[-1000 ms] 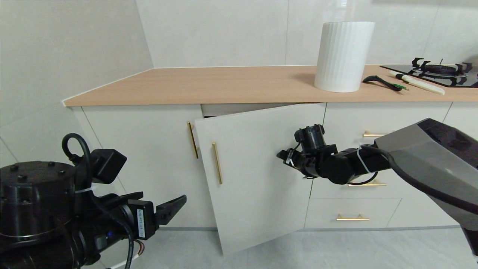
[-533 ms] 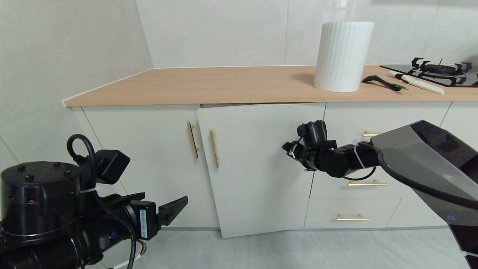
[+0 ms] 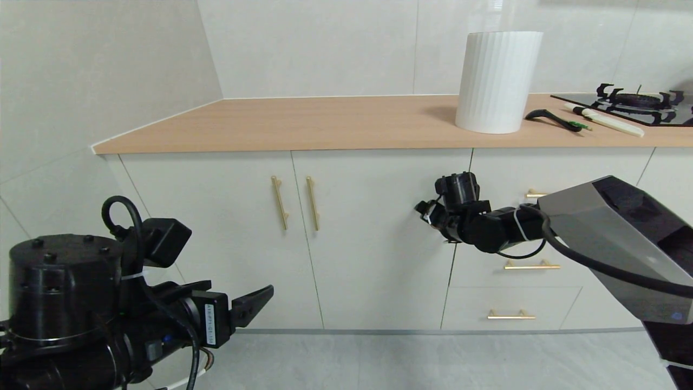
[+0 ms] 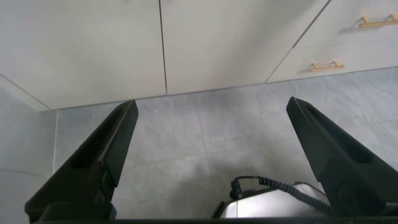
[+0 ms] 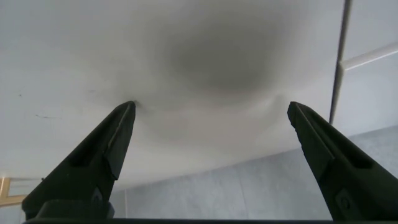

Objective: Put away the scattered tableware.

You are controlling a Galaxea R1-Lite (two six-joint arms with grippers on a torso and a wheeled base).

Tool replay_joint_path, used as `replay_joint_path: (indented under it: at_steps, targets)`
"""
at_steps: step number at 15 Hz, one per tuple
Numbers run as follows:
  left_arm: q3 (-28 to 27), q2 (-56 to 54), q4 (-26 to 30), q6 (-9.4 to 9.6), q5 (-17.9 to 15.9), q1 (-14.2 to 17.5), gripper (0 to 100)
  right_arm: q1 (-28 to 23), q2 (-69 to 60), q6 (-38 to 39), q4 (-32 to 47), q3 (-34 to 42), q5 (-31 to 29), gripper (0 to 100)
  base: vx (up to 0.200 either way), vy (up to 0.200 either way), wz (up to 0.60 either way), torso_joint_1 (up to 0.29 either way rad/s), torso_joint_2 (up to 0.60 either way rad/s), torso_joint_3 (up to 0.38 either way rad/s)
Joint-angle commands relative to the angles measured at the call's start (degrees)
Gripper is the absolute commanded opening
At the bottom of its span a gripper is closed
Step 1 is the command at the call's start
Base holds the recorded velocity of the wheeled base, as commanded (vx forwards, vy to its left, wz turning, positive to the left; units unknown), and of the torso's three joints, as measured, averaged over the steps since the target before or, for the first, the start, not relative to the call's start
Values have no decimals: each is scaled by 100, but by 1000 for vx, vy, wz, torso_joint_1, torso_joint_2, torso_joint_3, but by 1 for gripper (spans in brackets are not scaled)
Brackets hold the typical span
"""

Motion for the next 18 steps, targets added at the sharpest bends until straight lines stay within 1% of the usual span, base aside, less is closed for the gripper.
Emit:
replay_joint_path:
  at_steps: [1,4,6,7,8,9,10,11,12,13,14,15,16,17,18]
  targets:
    - [1,15,-3,-4,3,0,100,3,20,-6,5,-7,3,100,0,0,0,0,0,0]
    - [1,33,-3,-4,3,0,100,3,20,-6,5,-7,3,100,0,0,0,0,0,0]
    - [1,33,-3,-4,3,0,100,29,-138,-15,40,151,12,100,0,0,0,0,0,0]
    - [1,15,-3,-4,3,0,100,108,-445,-42,76,626,38,100,0,0,0,0,0,0]
    - [1,-11,-3,5,12,0,100,179,-709,-59,67,942,64,100,0,0,0,0,0,0]
    - [-8,-99,-21,14,21,0,100,267,-1324,-103,32,1680,117,100,0,0,0,0,0,0]
    - [-17,-204,-3,49,21,9,100,284,-1904,-209,-21,2129,231,100,0,0,0,0,0,0]
    - [19,-257,-3,163,21,9,100,284,-2476,-481,-56,2419,310,100,0,0,0,0,0,0]
    - [45,-318,-3,304,100,9,100,284,-3047,-701,-65,2700,266,100,0,0,0,0,0,0]
    - [45,-424,-12,392,276,9,100,284,-3715,-947,-56,3113,266,100,0,0,0,0,0,0]
    - [62,-477,-3,559,399,0,100,284,-4233,-1131,-65,3535,284,100,0,0,0,0,0,0]
    - [221,-609,-39,840,706,9,100,284,-5068,-1360,-74,4159,284,100,0,0,0,0,0,0]
    - [282,-758,-39,954,900,9,100,284,-5578,-1413,-74,4511,275,100,0,0,0,0,0,0]
    - [484,-1145,-39,1024,1128,0,100,275,-6615,-1597,-74,5135,275,100,0,0,0,0,0,0]
    - [739,-1593,-12,1077,1146,0,100,240,-7521,-1870,-47,5644,266,100,0,0,0,0,0,0]
